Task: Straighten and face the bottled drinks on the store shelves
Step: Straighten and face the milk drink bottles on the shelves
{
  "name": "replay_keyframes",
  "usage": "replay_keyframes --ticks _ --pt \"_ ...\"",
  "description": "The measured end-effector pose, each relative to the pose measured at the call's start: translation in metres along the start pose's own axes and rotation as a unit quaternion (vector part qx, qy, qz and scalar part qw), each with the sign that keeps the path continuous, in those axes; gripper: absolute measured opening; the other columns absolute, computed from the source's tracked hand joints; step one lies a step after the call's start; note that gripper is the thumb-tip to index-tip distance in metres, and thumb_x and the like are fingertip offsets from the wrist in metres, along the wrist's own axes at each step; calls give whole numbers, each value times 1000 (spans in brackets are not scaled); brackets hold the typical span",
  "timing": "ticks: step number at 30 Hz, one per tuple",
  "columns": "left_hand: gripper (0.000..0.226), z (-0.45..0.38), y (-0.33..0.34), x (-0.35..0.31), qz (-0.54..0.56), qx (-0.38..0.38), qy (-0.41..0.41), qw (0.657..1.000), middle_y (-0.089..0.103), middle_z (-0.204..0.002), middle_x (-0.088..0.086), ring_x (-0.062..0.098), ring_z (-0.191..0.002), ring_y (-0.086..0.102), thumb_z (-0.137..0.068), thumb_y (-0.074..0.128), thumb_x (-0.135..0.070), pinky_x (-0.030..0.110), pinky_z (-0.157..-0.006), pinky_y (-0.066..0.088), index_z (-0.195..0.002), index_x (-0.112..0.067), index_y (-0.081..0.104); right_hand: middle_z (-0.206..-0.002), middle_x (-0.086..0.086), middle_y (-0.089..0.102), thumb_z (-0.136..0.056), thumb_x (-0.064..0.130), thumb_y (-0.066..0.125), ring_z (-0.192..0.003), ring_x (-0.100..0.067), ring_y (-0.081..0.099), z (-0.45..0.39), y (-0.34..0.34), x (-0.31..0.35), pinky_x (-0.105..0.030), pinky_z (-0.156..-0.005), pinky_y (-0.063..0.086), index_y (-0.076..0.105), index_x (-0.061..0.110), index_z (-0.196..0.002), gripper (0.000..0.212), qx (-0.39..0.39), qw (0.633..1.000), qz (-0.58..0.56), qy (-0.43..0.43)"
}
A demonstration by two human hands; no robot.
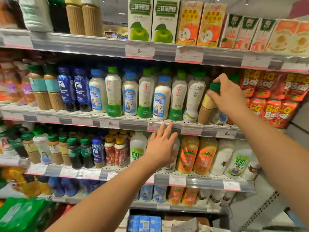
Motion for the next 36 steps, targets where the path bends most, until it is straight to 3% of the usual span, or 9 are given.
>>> replay_keyframes --ticks 4,9,17,20,24,30,36 --pt "72 -1 -2 1 8 6 7 1000 -8 -170 5 31 -156 -6 -94 57 -46 53 -124 16 -156 -25 25 -120 -10 64 -95 36 67 -105 -38 60 16 -12 5 -40 -74 43 49 23 -123 36 -38 999 -17 9" --pt "71 2 -14 2 16 15 2 1000 -1 -170 4 30 -156 -3 -95 54 -48 51 -125 16 -156 -25 26 -135 -10 58 -98 34 65 -120 -35 56 28 -20 10 -42 -90 46 49 19 -144 52 -5 1000 -15 19" --pt "61 41 -47 0 18 -4 -52 998 16 -168 3 29 -154 12 -94 53 -48 51 -121 25 -149 -25 38 -118 -6 62 -94 33 67 -104 -31 60 55 -42 8 -35 -84 45 60 20 -130 39 -31 995 -85 -27" --pt "56 61 -57 1 16 -10 -81 997 26 -164 0 25 -151 23 -94 53 -48 47 -117 34 -145 -26 43 -113 -3 62 -93 37 68 -87 -30 68 71 -42 12 -45 -84 56 61 24 -127 37 -23 989 -139 -37" --pt "55 90 -66 -1 -3 -7 -116 993 32 -162 -1 24 -148 30 -95 53 -50 44 -114 40 -145 -29 44 -109 3 61 -91 40 68 -81 -27 69 95 -35 17 -49 -81 57 60 28 -124 36 13 982 -180 -51" --pt "48 136 -71 10 -7 -16 -162 987 51 -145 -7 18 -130 49 -94 52 -49 40 -100 50 -138 -29 50 -121 0 64 -91 40 70 -107 -25 60 117 -10 37 -33 -86 45 62 26 -129 41 57 977 -190 -84" --pt "46 191 -77 39 -13 9 -215 977 60 -131 -5 20 -117 56 -94 53 -48 40 -88 55 -135 -29 53 -121 -7 70 -85 41 75 -108 -31 61 139 16 90 -40 -93 47 67 24 -124 43 110 959 -229 -129"
Point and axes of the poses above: each hand's wrist, its own z-axis away from the middle knuckle, its own y-axis out of the palm, x = y × z, the point moved 8 cm from there along -z, towards the middle knuckle
